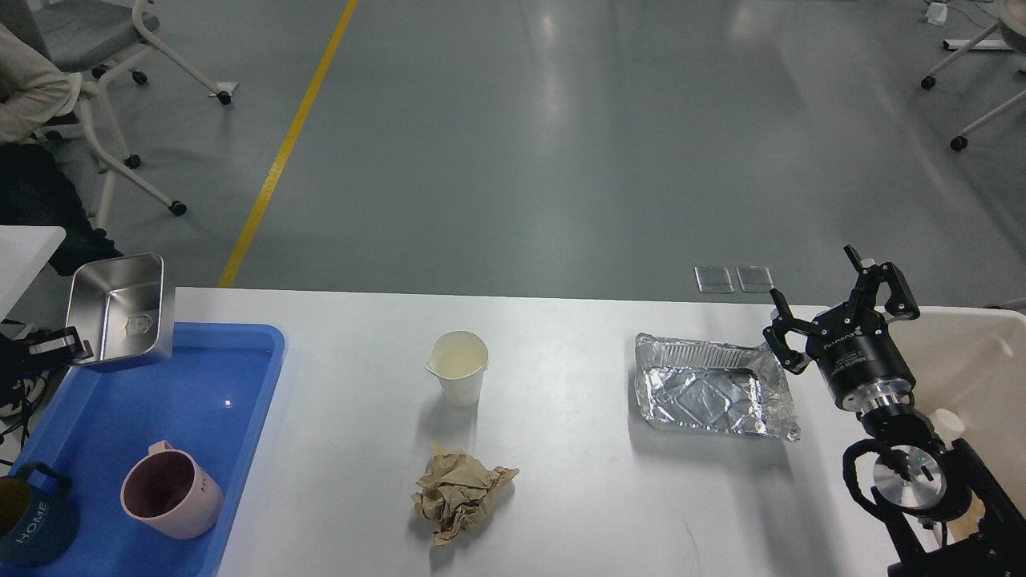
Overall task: Tidy desktop
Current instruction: 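Lower the steel box into the blue tray and release, then raise the left gripper away from the blue tray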
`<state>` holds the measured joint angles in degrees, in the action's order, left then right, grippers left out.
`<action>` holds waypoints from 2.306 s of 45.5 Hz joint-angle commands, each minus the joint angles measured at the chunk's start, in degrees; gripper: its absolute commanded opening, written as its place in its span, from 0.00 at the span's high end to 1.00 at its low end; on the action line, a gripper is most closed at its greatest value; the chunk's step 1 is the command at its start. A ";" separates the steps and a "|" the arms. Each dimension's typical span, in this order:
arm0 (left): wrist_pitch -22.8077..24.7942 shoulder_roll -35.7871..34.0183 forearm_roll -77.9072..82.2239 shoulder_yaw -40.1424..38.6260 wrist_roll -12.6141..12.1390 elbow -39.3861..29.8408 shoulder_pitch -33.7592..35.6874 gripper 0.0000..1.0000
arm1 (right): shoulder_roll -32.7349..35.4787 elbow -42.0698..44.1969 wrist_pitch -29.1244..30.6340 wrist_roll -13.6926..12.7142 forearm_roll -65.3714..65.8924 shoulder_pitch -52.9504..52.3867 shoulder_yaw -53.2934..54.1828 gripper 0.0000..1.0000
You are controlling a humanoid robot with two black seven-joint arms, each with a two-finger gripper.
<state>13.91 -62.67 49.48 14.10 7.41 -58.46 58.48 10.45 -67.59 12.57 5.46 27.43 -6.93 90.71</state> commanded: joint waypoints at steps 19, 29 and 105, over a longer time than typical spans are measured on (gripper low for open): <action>-2.66 11.07 -0.17 -0.39 -0.12 11.17 -7.86 0.99 | 0.09 0.00 0.09 -0.01 0.00 0.60 0.08 0.00; -2.66 17.04 -0.26 -0.48 -0.03 17.68 -9.62 0.98 | 0.18 0.00 0.09 0.08 0.00 0.60 0.08 0.00; -18.56 2.55 -36.56 -37.12 1.73 -20.19 -19.46 0.05 | 3.34 -0.35 -0.17 -0.19 0.52 0.77 -0.18 0.00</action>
<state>0.40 -60.73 13.83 -21.52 8.04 -72.02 40.69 12.40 -67.90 12.40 5.38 27.42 -6.25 90.80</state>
